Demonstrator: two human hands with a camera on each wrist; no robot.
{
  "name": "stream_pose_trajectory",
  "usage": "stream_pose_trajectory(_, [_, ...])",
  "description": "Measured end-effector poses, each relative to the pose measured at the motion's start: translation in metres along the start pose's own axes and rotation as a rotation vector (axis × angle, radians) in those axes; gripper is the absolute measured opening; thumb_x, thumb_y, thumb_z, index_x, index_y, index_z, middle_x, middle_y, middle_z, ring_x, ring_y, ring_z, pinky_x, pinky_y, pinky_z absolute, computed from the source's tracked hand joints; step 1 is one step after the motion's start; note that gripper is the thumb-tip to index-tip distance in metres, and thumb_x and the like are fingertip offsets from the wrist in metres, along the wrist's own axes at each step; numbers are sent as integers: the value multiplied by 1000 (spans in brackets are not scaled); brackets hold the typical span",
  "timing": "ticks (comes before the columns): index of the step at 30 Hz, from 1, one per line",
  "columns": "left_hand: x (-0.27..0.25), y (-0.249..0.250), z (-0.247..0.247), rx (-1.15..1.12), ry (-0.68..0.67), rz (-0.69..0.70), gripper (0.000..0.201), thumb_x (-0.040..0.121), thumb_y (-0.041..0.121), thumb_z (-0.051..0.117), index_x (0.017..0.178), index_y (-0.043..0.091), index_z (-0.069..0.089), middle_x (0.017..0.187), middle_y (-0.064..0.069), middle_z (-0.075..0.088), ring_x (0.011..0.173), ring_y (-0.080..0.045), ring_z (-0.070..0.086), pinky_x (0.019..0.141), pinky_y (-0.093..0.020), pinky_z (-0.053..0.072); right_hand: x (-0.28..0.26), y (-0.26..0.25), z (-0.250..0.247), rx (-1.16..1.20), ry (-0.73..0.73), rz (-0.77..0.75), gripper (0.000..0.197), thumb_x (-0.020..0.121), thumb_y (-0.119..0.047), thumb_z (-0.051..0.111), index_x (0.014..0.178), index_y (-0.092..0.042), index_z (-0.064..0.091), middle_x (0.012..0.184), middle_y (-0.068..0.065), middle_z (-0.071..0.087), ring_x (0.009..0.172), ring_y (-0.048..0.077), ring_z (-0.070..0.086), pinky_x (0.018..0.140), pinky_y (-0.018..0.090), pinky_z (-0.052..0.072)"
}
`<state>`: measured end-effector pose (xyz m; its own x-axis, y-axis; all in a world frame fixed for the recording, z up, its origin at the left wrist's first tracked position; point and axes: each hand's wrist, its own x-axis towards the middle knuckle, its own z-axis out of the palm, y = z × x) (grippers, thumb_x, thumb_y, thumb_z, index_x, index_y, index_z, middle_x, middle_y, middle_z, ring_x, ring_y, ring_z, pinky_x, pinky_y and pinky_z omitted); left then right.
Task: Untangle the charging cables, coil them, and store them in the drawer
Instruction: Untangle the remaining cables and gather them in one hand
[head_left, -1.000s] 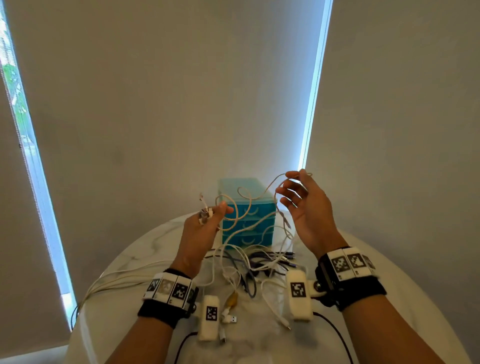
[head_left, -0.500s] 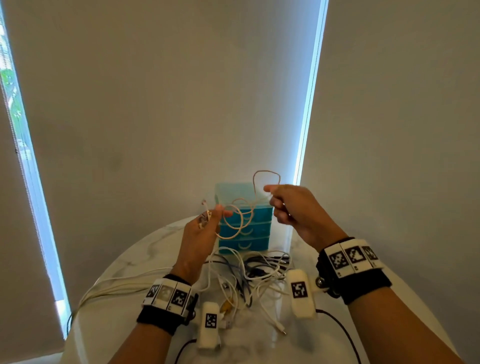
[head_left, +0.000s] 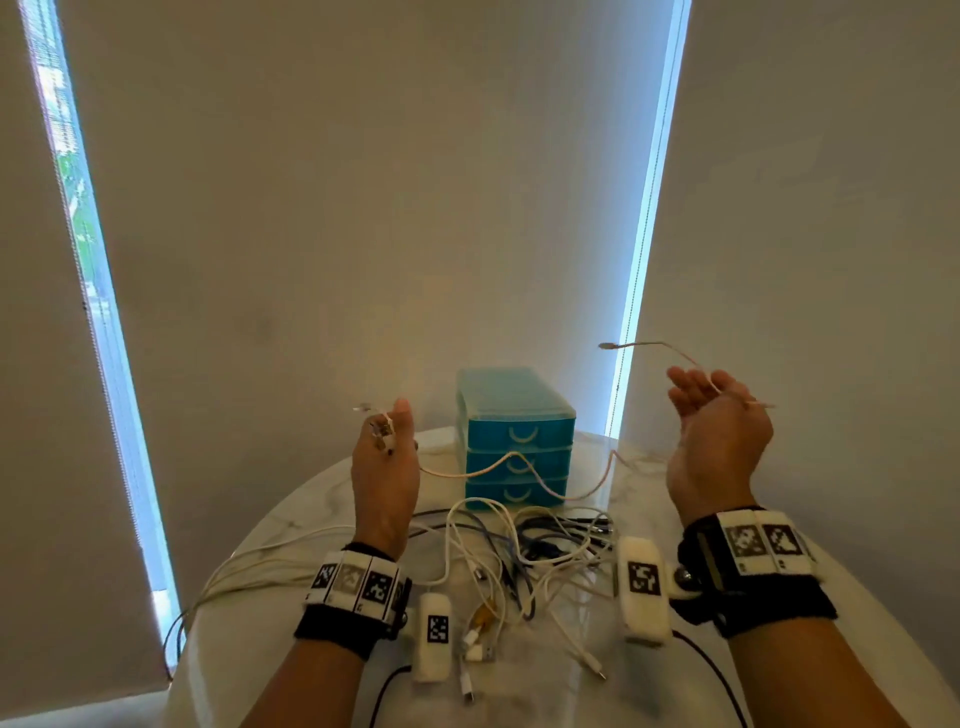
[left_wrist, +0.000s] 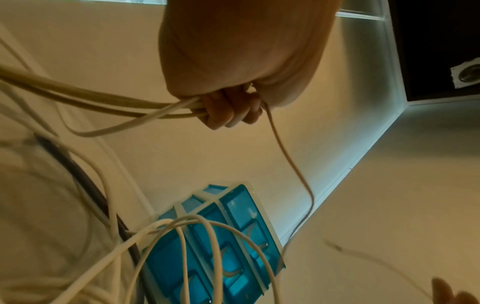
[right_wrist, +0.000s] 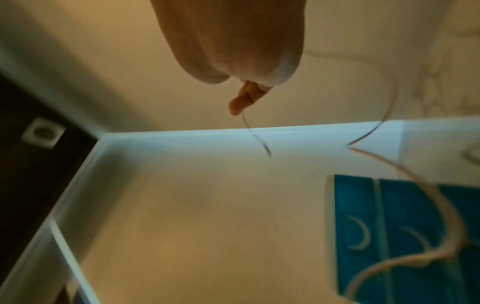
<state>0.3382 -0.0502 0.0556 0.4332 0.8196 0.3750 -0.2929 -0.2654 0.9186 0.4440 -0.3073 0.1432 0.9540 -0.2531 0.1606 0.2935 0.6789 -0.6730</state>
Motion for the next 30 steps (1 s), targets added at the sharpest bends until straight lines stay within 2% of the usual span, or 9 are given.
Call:
stream_pose_trajectory(5, [-2, -3, 3, -112, 27, 24, 56, 108, 67, 40, 86, 17, 54, 70, 4, 52, 69, -19, 47, 71, -43, 43, 16, 36, 41, 193, 104, 83, 31, 110, -1, 39, 131, 3, 61, 97, 9, 73, 63, 2, 74, 65, 18, 61])
stream_pose_trajectory(7, [-6, 0, 6, -204, 11, 42, 50, 110, 59, 44, 86, 17, 55, 72, 5, 50, 72, -17, 45, 71, -40, 41, -3, 57, 90, 28, -264, 283, 39, 112, -7, 45, 148, 6, 52, 115, 14, 73, 74, 4, 74, 72, 20, 62])
stream_pose_trajectory(9, [-7, 1, 5, -300, 18, 63, 42, 112, 51, 48, 85, 20, 58, 77, 1, 48, 73, -16, 41, 69, -35, 38, -42, 63, 132, -359, -878, 543, 63, 111, -22, 59, 163, 0, 33, 147, 17, 62, 115, 22, 72, 93, 37, 63])
stream_pose_trajectory(10, [-5, 2, 2, -331, 33, 75, 39, 112, 49, 48, 86, 22, 59, 78, -2, 47, 72, -16, 41, 67, -33, 36, -59, 63, 144, -577, -1150, 587, 80, 107, -32, 66, 168, -8, 21, 156, 17, 56, 129, 31, 66, 98, 44, 62])
stream_pose_trajectory(12, [0, 7, -3, -349, 76, 99, 38, 113, 48, 47, 87, 23, 60, 80, -4, 49, 73, -16, 42, 66, -33, 35, -80, 58, 154, -755, -1377, 498, 91, 103, -41, 71, 171, -15, 15, 151, 14, 62, 129, 29, 69, 102, 45, 60])
stream_pose_trajectory(15, [2, 9, -8, -235, 89, 161, 41, 114, 49, 43, 90, 21, 60, 80, -2, 55, 76, -15, 49, 74, -36, 42, -82, 51, 132, -708, -1193, 155, 39, 110, -33, 60, 144, -14, 64, 120, -3, 82, 112, 10, 76, 107, 38, 58])
stream_pose_trajectory(17, [-2, 8, -7, -87, 7, 182, 40, 114, 51, 42, 89, 24, 61, 78, 6, 59, 75, -11, 53, 76, -34, 46, -78, 52, 107, -682, -1045, 71, 24, 109, -31, 61, 124, -20, 77, 107, -7, 83, 104, 7, 77, 101, 34, 60])
stream_pose_trajectory(23, [-10, -4, 7, 494, -428, 282, 43, 108, 69, 35, 94, 40, 64, 89, 16, 73, 83, -5, 66, 80, -41, 55, -69, 64, 70, -922, -919, -48, 36, 95, -57, 74, 121, -32, 76, 109, -16, 72, 101, 1, 66, 86, 29, 57])
stream_pose_trajectory(30, [-12, -8, 8, 591, -615, 358, 50, 98, 84, 38, 103, 44, 67, 90, 13, 76, 80, -8, 70, 80, -42, 59, -48, 93, 28, -811, -687, -59, 9, 96, -29, 80, 103, -23, 80, 88, -2, 79, 79, 15, 76, 80, 36, 65])
